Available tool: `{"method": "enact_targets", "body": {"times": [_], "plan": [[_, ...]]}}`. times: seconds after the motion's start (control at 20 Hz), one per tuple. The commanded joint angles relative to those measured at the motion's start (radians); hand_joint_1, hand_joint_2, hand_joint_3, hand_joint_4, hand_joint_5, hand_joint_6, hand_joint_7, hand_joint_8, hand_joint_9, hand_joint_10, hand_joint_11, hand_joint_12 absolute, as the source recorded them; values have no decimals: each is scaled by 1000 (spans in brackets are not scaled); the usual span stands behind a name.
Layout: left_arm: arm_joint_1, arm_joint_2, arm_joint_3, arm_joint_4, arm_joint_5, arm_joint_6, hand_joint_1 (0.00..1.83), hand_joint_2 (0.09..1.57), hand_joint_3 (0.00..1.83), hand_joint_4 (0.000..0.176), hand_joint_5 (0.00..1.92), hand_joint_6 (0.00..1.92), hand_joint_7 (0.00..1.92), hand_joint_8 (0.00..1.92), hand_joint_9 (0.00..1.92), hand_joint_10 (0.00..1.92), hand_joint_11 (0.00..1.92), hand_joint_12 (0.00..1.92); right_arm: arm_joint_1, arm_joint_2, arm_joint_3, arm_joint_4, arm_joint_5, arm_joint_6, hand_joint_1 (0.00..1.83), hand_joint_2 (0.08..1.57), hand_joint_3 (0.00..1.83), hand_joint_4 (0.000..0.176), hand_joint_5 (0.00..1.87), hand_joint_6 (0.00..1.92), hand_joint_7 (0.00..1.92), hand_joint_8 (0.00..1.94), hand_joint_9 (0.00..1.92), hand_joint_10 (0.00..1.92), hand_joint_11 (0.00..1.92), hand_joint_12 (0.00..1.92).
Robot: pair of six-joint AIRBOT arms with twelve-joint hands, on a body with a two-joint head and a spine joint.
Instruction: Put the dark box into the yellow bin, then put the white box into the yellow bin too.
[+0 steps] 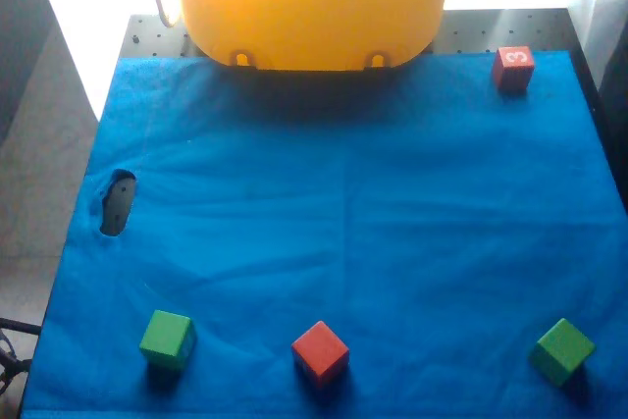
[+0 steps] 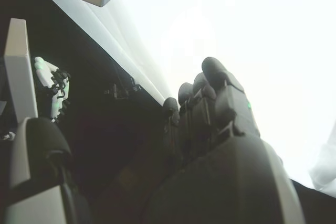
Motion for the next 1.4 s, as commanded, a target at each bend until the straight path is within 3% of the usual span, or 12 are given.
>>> {"method": "enact_targets", "body": {"times": [0.0, 0.15, 0.35, 0.5, 0.6, 0.65, 0.75, 0.9, 0.95, 1.0, 1.05, 1.35], "plan": [[-7, -5, -3, -43, -117, -4, 1061, 868, 3, 51, 282, 1, 244, 2, 204, 2, 0, 610, 34, -4, 11, 18, 128, -9, 1284, 1051, 0, 0, 1007, 798, 1257, 672, 1384, 287, 1049, 1224], [-7, -6, -7, -43, -127, -5, 1106, 877, 3, 31, 282, 1, 244, 2, 233, 11, 43, 625, 51, -31, 32, 18, 130, -38, 1291, 1044, 0, 0, 1020, 770, 1279, 637, 1397, 299, 1067, 1212], [-4, -20, -7, -43, -137, -5, 1116, 854, 0, 74, 303, 10, 280, 10, 253, 6, 116, 500, 49, -71, 77, 19, 131, -40, 1286, 1057, 0, 0, 1001, 761, 1234, 750, 1386, 441, 1060, 1340], [2, -28, -6, -42, -143, -5, 1114, 846, 0, 58, 309, 1, 302, 1, 299, 5, 128, 489, 22, -110, 114, 73, 131, -40, 1288, 1054, 0, 0, 1036, 669, 1228, 782, 1308, 691, 1049, 1491], [5, -35, -4, -42, -149, -5, 1107, 837, 0, 67, 311, 0, 296, 1, 283, 2, 42, 705, 9, -138, 150, 78, 131, -40, 1289, 1048, 1, 0, 1070, 636, 1216, 789, 1209, 688, 958, 1407], [5, -38, -3, -42, -152, -5, 1096, 842, 1, 76, 294, 0, 281, 0, 248, 0, 8, 739, 1, -151, 166, 102, 131, -40, 1278, 1083, 0, 0, 1032, 646, 1113, 1007, 1184, 867, 979, 1522], [7, -46, 0, -42, -158, -5, 1101, 845, 1, 69, 271, 1, 255, 0, 225, 1, 0, 685, -21, -182, 201, 164, 131, -40, 1177, 1066, 5, 0, 1082, 786, 1186, 724, 1127, 1154, 990, 1664], [16, -54, 2, -42, -164, -10, 1102, 824, 0, 91, 270, 1, 224, 0, 235, 2, 6, 569, -45, -236, 264, 205, 131, -41, 1168, 1093, 0, 0, 1030, 881, 1338, 269, 1300, 715, 1083, 1343], [17, -57, 4, -42, -165, -12, 1111, 829, 0, 86, 265, 0, 226, 1, 256, 7, 0, 536, -49, -252, 286, 230, 131, -41, 1263, 1069, 0, 0, 1004, 783, 1260, 636, 1314, 554, 1071, 1204], [18, -60, 5, -42, -166, -15, 1107, 828, 0, 85, 258, 0, 213, 0, 260, 5, 0, 518, -51, -262, 303, 244, 131, -41, 1279, 1069, 0, 0, 965, 824, 1232, 727, 1353, 415, 1070, 1148], [19, -63, 6, -41, -168, -18, 1102, 835, 2, 98, 257, 0, 175, 0, 215, 0, 0, 474, -55, -271, 316, 266, 131, -41, 1282, 1070, 0, 0, 945, 869, 1232, 722, 1367, 308, 1060, 1058], [19, -85, 20, -38, -175, -29, 1113, 825, 0, 83, 240, 1, 211, 3, 209, 9, 23, 312, -55, -317, 387, 324, 126, -1, 1284, 1070, 0, 0, 981, 756, 1197, 822, 1457, 154, 1105, 1121]]}}
